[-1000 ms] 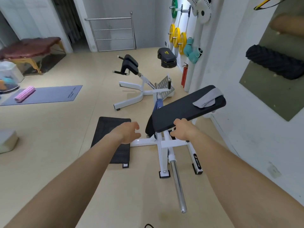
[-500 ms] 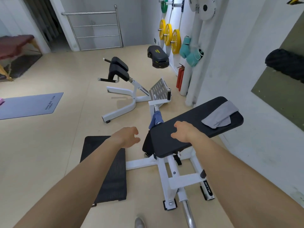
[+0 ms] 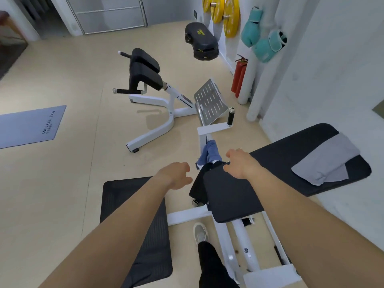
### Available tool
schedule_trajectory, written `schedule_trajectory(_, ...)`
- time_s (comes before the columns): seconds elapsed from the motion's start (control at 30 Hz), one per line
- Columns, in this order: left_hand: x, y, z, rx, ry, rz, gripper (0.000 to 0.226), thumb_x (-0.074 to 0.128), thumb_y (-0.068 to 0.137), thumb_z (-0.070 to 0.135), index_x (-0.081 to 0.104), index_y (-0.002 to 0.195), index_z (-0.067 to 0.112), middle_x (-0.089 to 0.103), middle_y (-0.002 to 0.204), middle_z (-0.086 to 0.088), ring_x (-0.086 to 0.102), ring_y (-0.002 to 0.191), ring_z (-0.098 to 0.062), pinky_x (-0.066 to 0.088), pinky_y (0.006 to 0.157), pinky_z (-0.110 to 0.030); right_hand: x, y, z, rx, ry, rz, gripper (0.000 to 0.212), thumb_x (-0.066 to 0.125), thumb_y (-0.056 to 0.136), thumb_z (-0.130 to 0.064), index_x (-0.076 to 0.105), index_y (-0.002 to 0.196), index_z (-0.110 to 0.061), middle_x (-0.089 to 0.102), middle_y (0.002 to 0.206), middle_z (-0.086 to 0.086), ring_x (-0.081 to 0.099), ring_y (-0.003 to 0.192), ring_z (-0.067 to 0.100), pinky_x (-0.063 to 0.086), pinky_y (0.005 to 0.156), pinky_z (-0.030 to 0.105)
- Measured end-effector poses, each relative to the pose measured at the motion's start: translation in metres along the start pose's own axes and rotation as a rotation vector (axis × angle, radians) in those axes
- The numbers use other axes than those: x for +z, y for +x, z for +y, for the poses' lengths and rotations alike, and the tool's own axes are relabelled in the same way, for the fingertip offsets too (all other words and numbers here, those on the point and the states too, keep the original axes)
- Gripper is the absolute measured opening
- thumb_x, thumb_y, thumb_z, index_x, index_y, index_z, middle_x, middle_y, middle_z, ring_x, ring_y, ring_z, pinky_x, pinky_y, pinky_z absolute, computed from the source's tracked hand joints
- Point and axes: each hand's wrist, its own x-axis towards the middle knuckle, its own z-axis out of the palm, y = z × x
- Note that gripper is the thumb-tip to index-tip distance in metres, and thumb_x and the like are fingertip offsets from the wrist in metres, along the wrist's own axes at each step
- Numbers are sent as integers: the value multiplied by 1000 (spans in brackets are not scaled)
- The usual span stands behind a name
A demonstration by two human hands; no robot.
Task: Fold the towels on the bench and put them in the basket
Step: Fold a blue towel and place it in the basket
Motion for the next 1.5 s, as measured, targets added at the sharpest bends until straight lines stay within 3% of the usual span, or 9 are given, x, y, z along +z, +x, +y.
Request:
schedule_trajectory(0.2,2,155,-25,-20,-31,-93,51,54,99,38,43,145,20,51,144,-4,51,127,-25,44,103,-39,38,157,26,38,55,-96,51,54,94,-35,44,140,-14,44,137,11,50,119,31,49,95,44)
schedule_trajectory(0.47,67,375,-47,-97,-199,-227,40,50,96,29,49,135,19,59,129,-4,55,115,-25,46,92,-36,118,361,84,114,84,-231,40,48,98,-21,46,137,-12,46,136,10,51,118,31,48,92,42)
schedule_trajectory(0.77,165,536,-48,-141,-461,-95,37,57,95,23,55,131,13,59,131,-5,57,117,-24,43,91,-31,237,483,120,137,69,-315,31,54,93,-18,53,122,-9,51,125,13,56,105,32,48,81,39)
schedule_trajectory(0.9,194,565,-44,-92,-491,-69,26,59,94,20,56,119,14,64,119,-4,62,97,-23,49,82,-36,264,493,130,132,55,-256,37,63,91,-21,52,125,-14,49,123,9,56,103,29,51,80,41)
schedule_trajectory(1.0,201,578,-45,-70,-439,-62,16,62,92,30,62,102,17,67,102,-3,63,89,-24,52,77,-41,269,498,135,85,-16,-178,25,63,92,-24,56,115,-19,53,112,7,55,96,26,50,73,38)
schedule_trajectory(1.1,193,574,-48,-13,-396,-49,16,64,92,38,63,89,22,67,94,0,62,86,-22,51,70,-37,260,495,134,70,3,-152,14,63,94,-28,61,106,-22,54,105,4,55,92,23,51,74,38)
schedule_trajectory(1.2,170,553,-54,9,-412,-46,16,62,94,39,61,95,24,69,101,3,61,93,-19,51,78,-37,236,478,123,78,142,-147,7,60,96,-28,59,98,-22,59,97,2,58,87,22,51,74,38)
schedule_trajectory(1.33,109,505,-53,30,-448,-131,11,59,96,34,59,102,25,69,115,3,61,104,-21,49,91,-39,179,438,98,21,203,-172,12,52,100,-27,57,109,-21,65,100,2,60,88,23,52,77,40)
schedule_trajectory(1.5,32,434,-45,50,-461,-155,5,53,98,25,52,93,24,62,89,4,55,86,-21,42,75,-32,109,386,59,0,306,-196,2,52,97,-31,54,97,-29,61,87,-4,58,81,21,47,68,35)
